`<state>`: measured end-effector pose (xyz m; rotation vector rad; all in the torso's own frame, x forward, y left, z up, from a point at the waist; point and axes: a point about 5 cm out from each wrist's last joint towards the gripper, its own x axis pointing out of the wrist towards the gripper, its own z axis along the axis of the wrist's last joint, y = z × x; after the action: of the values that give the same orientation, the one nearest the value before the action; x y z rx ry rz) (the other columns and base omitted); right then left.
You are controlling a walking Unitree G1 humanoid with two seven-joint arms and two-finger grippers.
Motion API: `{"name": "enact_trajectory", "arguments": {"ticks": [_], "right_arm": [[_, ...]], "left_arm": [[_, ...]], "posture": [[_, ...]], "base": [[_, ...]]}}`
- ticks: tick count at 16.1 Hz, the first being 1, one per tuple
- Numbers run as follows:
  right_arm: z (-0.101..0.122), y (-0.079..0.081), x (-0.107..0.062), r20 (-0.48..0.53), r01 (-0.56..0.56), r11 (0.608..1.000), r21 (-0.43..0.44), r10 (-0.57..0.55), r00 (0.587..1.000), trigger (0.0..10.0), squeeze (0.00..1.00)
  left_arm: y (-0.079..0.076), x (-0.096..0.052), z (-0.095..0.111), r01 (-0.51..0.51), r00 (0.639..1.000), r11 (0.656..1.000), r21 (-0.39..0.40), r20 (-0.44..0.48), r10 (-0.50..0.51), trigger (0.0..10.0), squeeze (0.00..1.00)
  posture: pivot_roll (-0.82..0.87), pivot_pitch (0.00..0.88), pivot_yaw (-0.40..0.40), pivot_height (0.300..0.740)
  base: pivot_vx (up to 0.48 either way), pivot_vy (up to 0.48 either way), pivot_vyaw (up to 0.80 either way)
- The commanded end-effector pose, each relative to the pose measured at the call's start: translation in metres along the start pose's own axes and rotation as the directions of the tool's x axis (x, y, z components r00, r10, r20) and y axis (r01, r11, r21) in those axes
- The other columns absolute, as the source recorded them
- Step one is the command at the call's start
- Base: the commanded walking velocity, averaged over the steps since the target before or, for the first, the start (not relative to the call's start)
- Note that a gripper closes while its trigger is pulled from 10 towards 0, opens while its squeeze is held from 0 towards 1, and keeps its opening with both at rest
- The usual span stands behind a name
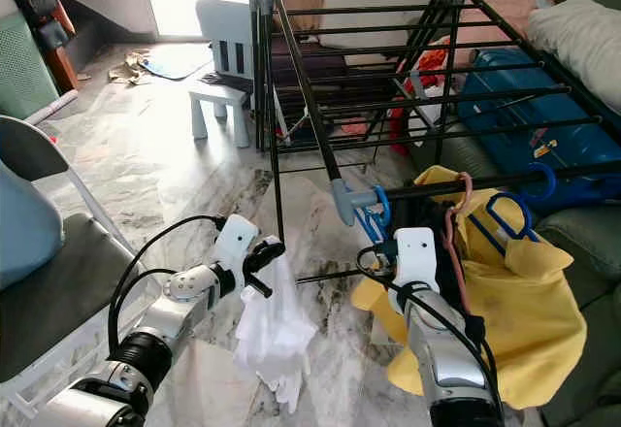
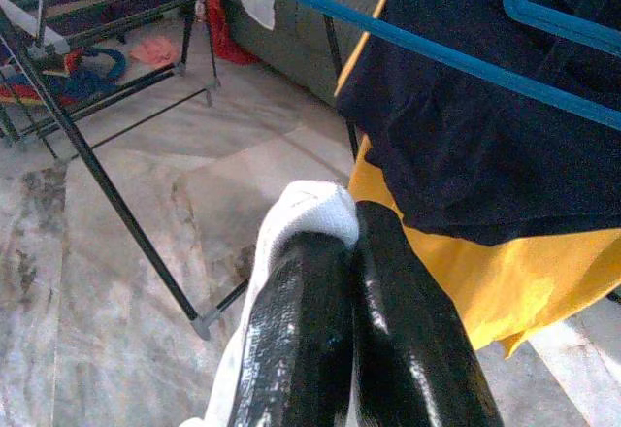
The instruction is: Hang hanger
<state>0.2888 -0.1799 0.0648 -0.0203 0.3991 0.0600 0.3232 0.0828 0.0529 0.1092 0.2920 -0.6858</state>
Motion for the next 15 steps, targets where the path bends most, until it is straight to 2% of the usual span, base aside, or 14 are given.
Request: {"name": "enact_trajectory", "arguments": {"ticks": [1,10,15], "right_arm": [[-0.006,-0.003,-0.002,-0.031,0.009,1.0,-0.009,-0.009,0.999,10.0,1.0],[-0.007,-0.004,-0.002,-0.041,0.019,1.0,-0.012,-0.019,0.999,10.0,1.0],[0.006,-0.006,-0.011,0.052,0.033,0.999,-0.032,-0.031,0.998,10.0,1.0]], "left_arm": [[0.0,0.002,0.004,0.006,1.0,1.0,0.02,-0.003,-0.006,10.0,0.0],[-0.001,0.002,0.003,0.007,1.0,1.0,0.029,-0.008,-0.007,10.0,0.0],[0.0,0.002,0.003,0.005,1.0,1.0,0.03,-0.012,-0.005,10.0,0.0]], "posture": [[-0.03,0.0,-0.04,0.74],[-0.03,0.0,-0.038,0.74],[-0.03,0.0,-0.041,0.74]], "base": [[0.0,0.0,0.0],[0.0,0.0,0.0],[0.0,0.0,0.0]]}}
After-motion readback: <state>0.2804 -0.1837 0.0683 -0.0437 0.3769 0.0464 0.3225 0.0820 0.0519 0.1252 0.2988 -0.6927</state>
